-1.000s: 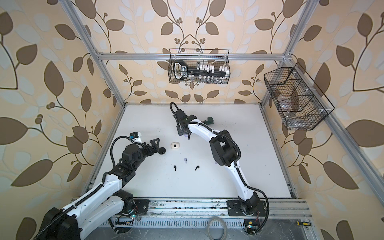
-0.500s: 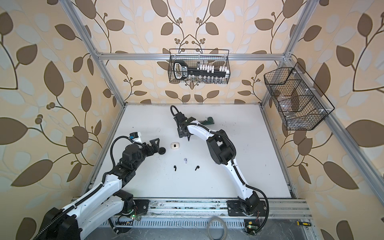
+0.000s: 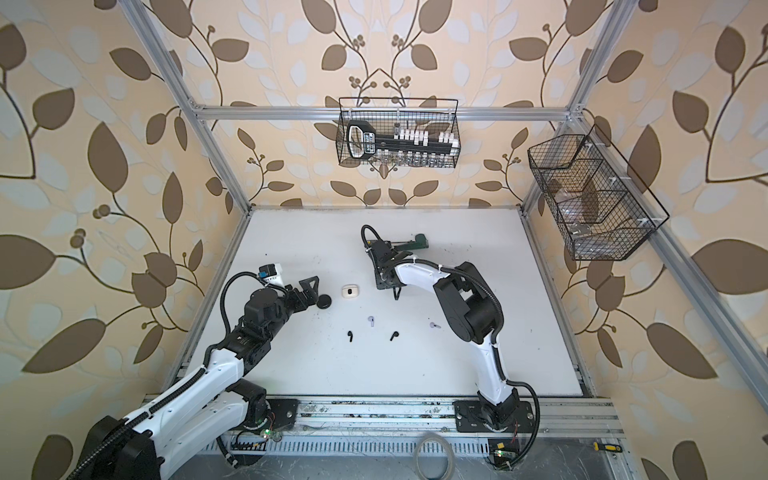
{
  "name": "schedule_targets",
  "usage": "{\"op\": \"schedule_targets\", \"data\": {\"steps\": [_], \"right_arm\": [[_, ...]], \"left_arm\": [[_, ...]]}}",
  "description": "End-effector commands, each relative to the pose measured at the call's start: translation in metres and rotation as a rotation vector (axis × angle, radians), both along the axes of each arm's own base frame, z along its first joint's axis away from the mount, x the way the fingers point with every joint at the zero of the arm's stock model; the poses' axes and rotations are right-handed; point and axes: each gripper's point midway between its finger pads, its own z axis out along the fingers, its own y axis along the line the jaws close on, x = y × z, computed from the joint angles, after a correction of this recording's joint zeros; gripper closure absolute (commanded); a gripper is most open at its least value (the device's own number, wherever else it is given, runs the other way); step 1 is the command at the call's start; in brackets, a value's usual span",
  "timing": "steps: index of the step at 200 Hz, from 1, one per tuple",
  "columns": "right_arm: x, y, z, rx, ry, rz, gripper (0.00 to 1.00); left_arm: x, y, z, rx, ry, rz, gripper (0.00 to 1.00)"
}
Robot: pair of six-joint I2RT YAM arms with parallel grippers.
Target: Insert the wireless bluetooth earbuds into the charging case
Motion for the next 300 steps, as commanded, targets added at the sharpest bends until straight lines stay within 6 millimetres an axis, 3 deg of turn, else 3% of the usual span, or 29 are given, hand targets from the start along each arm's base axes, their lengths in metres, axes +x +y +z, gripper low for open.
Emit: {"op": "schedule_targets", "data": {"steps": [1, 33, 47, 78, 160, 203, 230, 300], "right_arm": [[-0.003, 0.002, 0.020, 0.073, -0.074, -0.042, 0.51], [-0.025, 0.008, 0.035, 0.124, -0.114, -0.046, 0.50], [-0.038, 0.006, 0.028, 0.129, -0.104, -0.047, 0.48], [-0.044, 0.009, 0.023, 0.097, -0.098, -0.044, 0.48], [-0.073, -0.012, -0.011, 0.056, -0.033, -0.049, 0.47], [-0.083, -0.012, -0.012, 0.050, -0.029, -0.037, 0.33], [-0.090, -0.006, -0.008, 0.060, -0.035, -0.019, 0.31], [-0.097, 0.021, 0.007, 0.127, -0.059, 0.024, 0.37]], "left_arm": [[0.001, 0.004, 0.012, -0.031, -0.039, 0.018, 0.01], [0.000, 0.003, 0.012, -0.033, -0.042, 0.015, 0.01], [0.000, 0.005, 0.013, -0.026, -0.041, 0.020, 0.01], [-0.002, 0.004, 0.014, -0.034, -0.048, 0.016, 0.01], [0.000, 0.004, 0.014, -0.037, -0.044, 0.017, 0.01], [-0.002, 0.006, 0.016, -0.033, -0.054, 0.024, 0.01], [-0.002, 0.004, 0.017, -0.040, -0.056, 0.016, 0.01], [-0.004, 0.005, 0.020, -0.040, -0.070, 0.014, 0.01]]}}
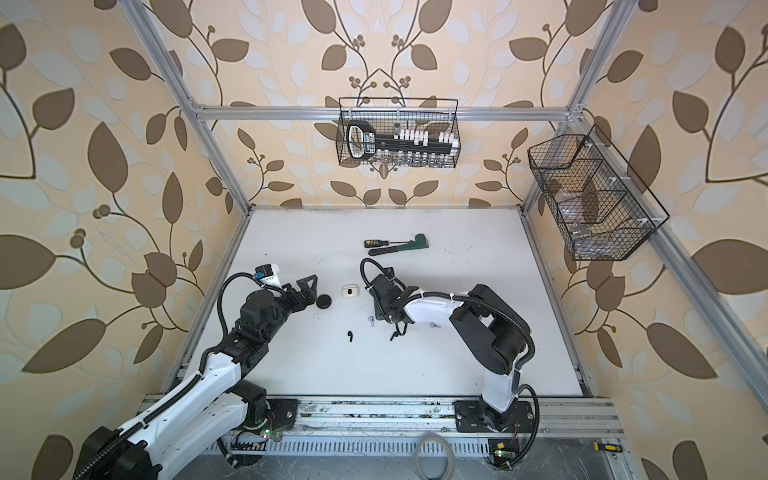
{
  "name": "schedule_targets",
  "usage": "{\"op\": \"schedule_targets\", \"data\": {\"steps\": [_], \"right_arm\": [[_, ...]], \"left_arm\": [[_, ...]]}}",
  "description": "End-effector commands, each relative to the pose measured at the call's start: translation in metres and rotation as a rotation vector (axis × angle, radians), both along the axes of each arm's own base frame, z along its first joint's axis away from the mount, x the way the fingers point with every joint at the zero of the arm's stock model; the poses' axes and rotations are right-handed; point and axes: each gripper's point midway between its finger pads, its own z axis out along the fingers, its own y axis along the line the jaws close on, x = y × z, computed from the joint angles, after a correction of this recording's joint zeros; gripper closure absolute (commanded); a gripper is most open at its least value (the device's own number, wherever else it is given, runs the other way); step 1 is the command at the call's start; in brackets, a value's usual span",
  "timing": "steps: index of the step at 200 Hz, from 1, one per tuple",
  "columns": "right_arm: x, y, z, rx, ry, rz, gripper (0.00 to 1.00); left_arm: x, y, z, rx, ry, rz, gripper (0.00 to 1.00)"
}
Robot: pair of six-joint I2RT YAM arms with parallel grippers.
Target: Insert the wireless bluetooth earbuds into the charging case
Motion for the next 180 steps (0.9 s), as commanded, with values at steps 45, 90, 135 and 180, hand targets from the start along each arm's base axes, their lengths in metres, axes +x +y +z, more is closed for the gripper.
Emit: {"op": "schedule_targets", "data": {"steps": [45, 90, 135, 180], "right_arm": [[0.003, 0.019, 0.014, 0.053, -0.017, 0.021, 0.38], [0.022, 0.023, 0.016, 0.039, -0.029, 0.013, 0.39], [0.041, 0.027, 0.014, 0.043, -0.032, -0.004, 0.39], [0.066, 0.028, 0.011, 0.028, -0.030, -0.021, 0.39]], "left_arm": [[0.000, 0.003, 0.009, -0.009, -0.035, 0.008, 0.01], [0.000, 0.004, 0.008, -0.006, -0.037, 0.008, 0.01], [0.000, 0.003, 0.009, -0.009, -0.039, 0.008, 0.01], [0.000, 0.003, 0.009, -0.009, -0.040, 0.007, 0.01]]}}
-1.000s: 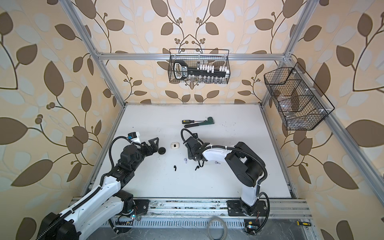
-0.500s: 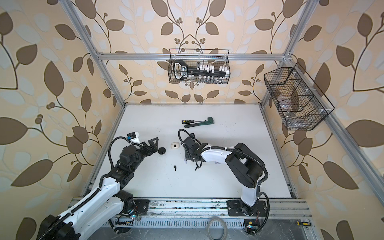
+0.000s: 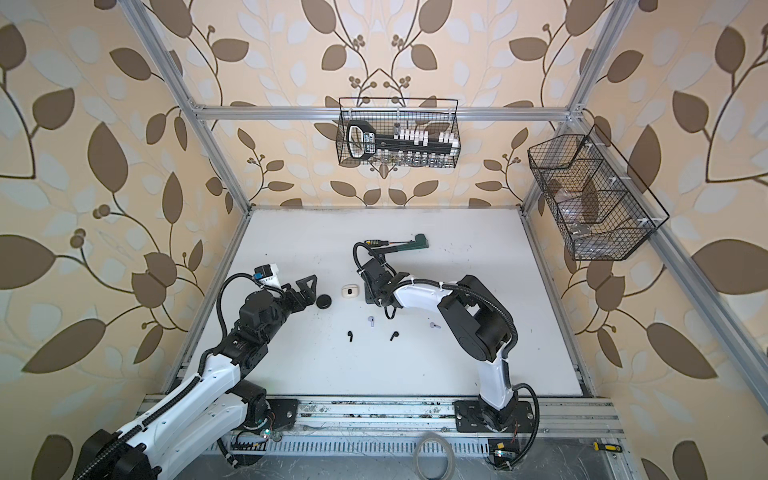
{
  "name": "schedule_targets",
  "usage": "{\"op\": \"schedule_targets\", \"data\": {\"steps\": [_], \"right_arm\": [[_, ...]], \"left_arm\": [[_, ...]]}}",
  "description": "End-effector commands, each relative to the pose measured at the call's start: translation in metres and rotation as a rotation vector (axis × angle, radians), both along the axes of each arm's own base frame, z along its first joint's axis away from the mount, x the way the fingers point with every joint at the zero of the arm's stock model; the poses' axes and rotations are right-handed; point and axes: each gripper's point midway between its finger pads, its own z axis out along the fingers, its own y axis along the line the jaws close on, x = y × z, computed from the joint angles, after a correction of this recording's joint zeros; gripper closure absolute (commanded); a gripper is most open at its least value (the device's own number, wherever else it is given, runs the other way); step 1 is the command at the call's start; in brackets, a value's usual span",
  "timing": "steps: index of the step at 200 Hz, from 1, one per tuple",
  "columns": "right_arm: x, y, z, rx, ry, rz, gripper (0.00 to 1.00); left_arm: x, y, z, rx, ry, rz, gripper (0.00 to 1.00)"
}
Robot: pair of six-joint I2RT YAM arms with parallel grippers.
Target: Insert the wireless bluetooth earbuds into the charging case
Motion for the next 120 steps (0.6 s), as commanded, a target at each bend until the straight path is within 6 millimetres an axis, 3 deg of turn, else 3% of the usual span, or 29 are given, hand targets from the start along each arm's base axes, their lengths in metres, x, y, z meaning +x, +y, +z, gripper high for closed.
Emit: {"op": "schedule_targets", "data": {"steps": [1, 22, 75, 99, 120], "right_arm": [[0.011, -0.002, -0.003, -0.027, 0.011, 0.001, 0.39], [0.020, -0.003, 0.008, -0.039, 0.001, 0.008, 0.39], [0.035, -0.018, 0.070, -0.132, -0.099, 0.101, 0.29], [0.038, -0.035, 0.064, -0.170, -0.062, 0.137, 0.24], [0.033, -0.034, 0.045, -0.109, 0.005, 0.194, 0.22]], "left_arm": [[0.001, 0.003, 0.008, -0.007, -0.033, 0.007, 0.01], [0.001, 0.002, 0.008, -0.008, -0.034, 0.005, 0.01], [0.001, 0.002, 0.008, -0.008, -0.034, 0.004, 0.01], [0.001, 0.002, 0.008, -0.009, -0.035, 0.003, 0.01], [0.001, 0.002, 0.009, -0.010, -0.036, 0.002, 0.01]]}}
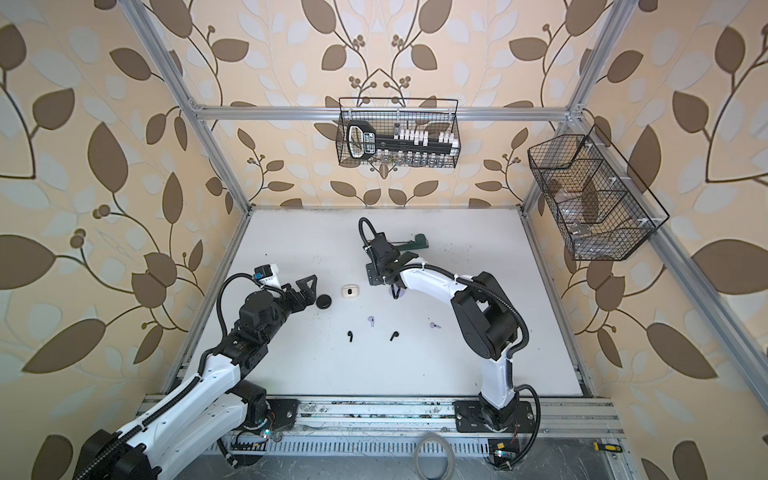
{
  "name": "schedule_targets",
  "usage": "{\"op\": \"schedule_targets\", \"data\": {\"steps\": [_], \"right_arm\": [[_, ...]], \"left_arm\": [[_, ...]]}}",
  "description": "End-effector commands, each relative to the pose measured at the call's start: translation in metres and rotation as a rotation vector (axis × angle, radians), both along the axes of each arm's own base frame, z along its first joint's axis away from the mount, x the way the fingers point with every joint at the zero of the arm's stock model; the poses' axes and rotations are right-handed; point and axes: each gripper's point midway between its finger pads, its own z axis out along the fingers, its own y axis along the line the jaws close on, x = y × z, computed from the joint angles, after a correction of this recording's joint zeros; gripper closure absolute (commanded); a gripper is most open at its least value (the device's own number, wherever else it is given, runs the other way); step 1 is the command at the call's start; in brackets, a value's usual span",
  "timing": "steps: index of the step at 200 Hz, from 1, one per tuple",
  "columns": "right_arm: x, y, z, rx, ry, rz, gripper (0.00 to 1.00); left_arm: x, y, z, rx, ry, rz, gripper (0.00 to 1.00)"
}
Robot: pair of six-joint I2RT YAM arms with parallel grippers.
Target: Insert the wireless bluetooth earbuds into the charging case
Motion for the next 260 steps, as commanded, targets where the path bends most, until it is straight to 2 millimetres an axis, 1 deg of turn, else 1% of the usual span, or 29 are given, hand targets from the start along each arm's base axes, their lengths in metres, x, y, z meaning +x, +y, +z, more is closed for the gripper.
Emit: {"op": "schedule_targets", "data": {"steps": [1, 30, 67, 111, 127, 142, 151, 155, 158, 165, 196, 213, 237, 249, 260], "right_arm": [[-0.005, -0.006, -0.010, 0.001, 0.072, 0.085, 0.22], [-0.011, -0.001, -0.034, 0.008, 0.131, 0.116, 0.20], [-0.013, -0.005, -0.057, -0.018, 0.178, 0.098, 0.20], [-0.022, -0.009, -0.072, -0.014, 0.205, 0.090, 0.20], [-0.029, -0.011, -0.077, -0.004, 0.217, 0.083, 0.20], [-0.039, -0.018, -0.083, -0.013, 0.233, 0.071, 0.21], [-0.043, -0.022, -0.084, -0.021, 0.232, 0.059, 0.22], [-0.042, -0.022, -0.080, -0.017, 0.220, 0.055, 0.22], [-0.048, -0.027, -0.085, -0.026, 0.234, 0.050, 0.22], [-0.053, -0.028, -0.085, -0.023, 0.231, 0.048, 0.22], [-0.067, -0.034, -0.077, -0.019, 0.199, 0.025, 0.23], [-0.074, -0.033, -0.073, -0.023, 0.185, 0.024, 0.24], [-0.082, -0.025, -0.067, -0.024, 0.162, 0.044, 0.24], [-0.083, -0.022, -0.064, -0.034, 0.153, 0.051, 0.25], [-0.083, -0.024, -0.061, -0.053, 0.143, 0.044, 0.25]], "left_arm": [[0.001, 0.002, 0.008, -0.009, -0.035, 0.003, 0.01], [0.000, 0.003, 0.009, -0.008, -0.037, 0.004, 0.01], [0.000, 0.002, 0.010, -0.011, -0.039, 0.000, 0.01], [-0.001, 0.002, 0.011, -0.013, -0.043, -0.003, 0.01], [-0.002, 0.002, 0.011, -0.011, -0.044, 0.000, 0.01], [-0.002, 0.003, 0.011, -0.010, -0.044, 0.001, 0.01], [-0.002, 0.003, 0.013, -0.013, -0.049, 0.000, 0.01], [-0.002, 0.003, 0.014, -0.013, -0.050, 0.000, 0.01], [-0.002, 0.003, 0.014, -0.014, -0.051, -0.001, 0.01], [-0.003, 0.003, 0.014, -0.014, -0.052, 0.000, 0.01], [-0.004, 0.003, 0.015, -0.015, -0.053, 0.001, 0.01], [-0.004, 0.003, 0.016, -0.017, -0.055, -0.003, 0.01], [-0.005, 0.003, 0.016, -0.017, -0.055, -0.003, 0.01], [-0.005, 0.003, 0.016, -0.017, -0.054, -0.004, 0.01], [-0.005, 0.003, 0.016, -0.016, -0.053, -0.004, 0.01]]}}
